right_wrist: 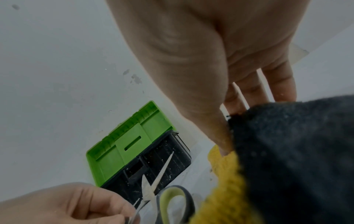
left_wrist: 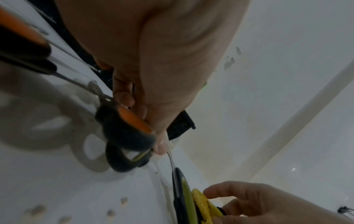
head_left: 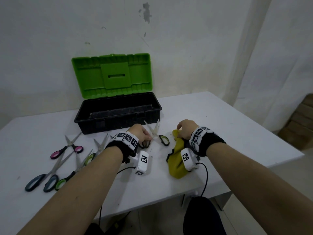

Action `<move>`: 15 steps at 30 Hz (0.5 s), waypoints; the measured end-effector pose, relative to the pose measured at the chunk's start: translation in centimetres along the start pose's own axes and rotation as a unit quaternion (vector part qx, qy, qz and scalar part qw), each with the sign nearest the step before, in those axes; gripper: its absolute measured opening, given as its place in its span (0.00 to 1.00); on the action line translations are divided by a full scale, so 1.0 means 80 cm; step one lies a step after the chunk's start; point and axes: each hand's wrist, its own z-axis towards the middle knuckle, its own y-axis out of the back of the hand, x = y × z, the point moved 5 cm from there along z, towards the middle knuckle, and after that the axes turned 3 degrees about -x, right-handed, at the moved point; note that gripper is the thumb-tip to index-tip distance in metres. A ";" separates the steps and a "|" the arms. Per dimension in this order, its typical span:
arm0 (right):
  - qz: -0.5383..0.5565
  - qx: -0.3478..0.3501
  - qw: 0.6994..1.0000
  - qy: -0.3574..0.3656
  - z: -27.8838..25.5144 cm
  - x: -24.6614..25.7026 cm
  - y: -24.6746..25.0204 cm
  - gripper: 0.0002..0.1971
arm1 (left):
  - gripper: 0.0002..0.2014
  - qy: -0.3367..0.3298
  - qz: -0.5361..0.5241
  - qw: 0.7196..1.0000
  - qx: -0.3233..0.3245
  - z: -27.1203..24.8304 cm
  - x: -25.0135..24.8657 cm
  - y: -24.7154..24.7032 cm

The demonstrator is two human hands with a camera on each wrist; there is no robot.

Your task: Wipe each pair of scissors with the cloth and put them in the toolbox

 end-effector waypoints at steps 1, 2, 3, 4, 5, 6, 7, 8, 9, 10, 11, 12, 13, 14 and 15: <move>-0.003 0.002 1.000 0.004 0.000 0.000 0.000 0.14 | 0.07 -0.004 -0.017 1.000 -0.005 0.000 0.001 0.001; -0.005 0.003 1.000 0.004 0.000 0.000 0.001 0.13 | 0.07 -0.006 -0.025 1.000 -0.010 -0.001 0.002 0.001; -0.007 0.003 1.000 0.002 0.000 0.000 0.001 0.13 | 0.07 -0.008 -0.032 0.999 -0.012 -0.002 0.002 0.001; -0.009 0.004 1.000 0.000 0.000 0.000 0.001 0.12 | 0.07 -0.011 -0.030 0.999 -0.013 -0.005 0.001 0.001; -0.012 0.005 1.000 -0.002 0.000 0.001 0.001 0.12 | 0.07 -0.016 -0.028 0.999 -0.012 -0.007 0.000 0.000; -0.012 0.005 1.000 -0.003 -0.001 0.000 0.001 0.12 | 0.06 -0.017 -0.025 0.999 -0.012 -0.008 -0.001 -0.002; -0.010 0.004 1.000 -0.003 -0.002 0.000 0.001 0.12 | 0.06 -0.018 -0.020 0.999 -0.016 -0.010 -0.001 -0.003; -0.006 0.001 1.000 -0.003 -0.002 0.000 0.002 0.12 | 0.06 -0.019 -0.012 0.999 -0.024 -0.012 -0.002 -0.003; -0.002 -0.002 1.000 -0.004 -0.001 0.000 0.002 0.12 | 0.06 -0.021 -0.010 0.999 -0.029 -0.014 -0.003 -0.002; 0.002 -0.006 1.000 -0.005 -0.001 -0.001 0.002 0.12 | 0.06 -0.024 -0.018 0.999 -0.031 -0.015 -0.003 -0.002; 0.005 -0.012 1.000 -0.006 -0.002 -0.001 0.003 0.11 | 0.06 -0.027 -0.032 0.999 -0.028 -0.017 -0.004 -0.001; 0.008 -0.019 1.000 -0.009 -0.002 -0.001 0.005 0.11 | 0.07 -0.033 -0.050 0.998 -0.026 -0.019 -0.006 -0.001; 0.018 -0.027 0.999 -0.009 -0.003 -0.002 0.008 0.11 | 0.08 -0.045 -0.069 0.996 -0.034 -0.020 -0.008 0.002; 0.033 -0.031 0.999 -0.006 -0.004 -0.001 0.011 0.11 | 0.09 -0.056 -0.087 0.993 -0.047 -0.020 -0.008 0.005; 0.051 -0.038 0.998 -0.002 -0.006 0.000 0.014 0.12 | 0.10 -0.066 -0.106 0.990 -0.062 -0.019 -0.009 0.010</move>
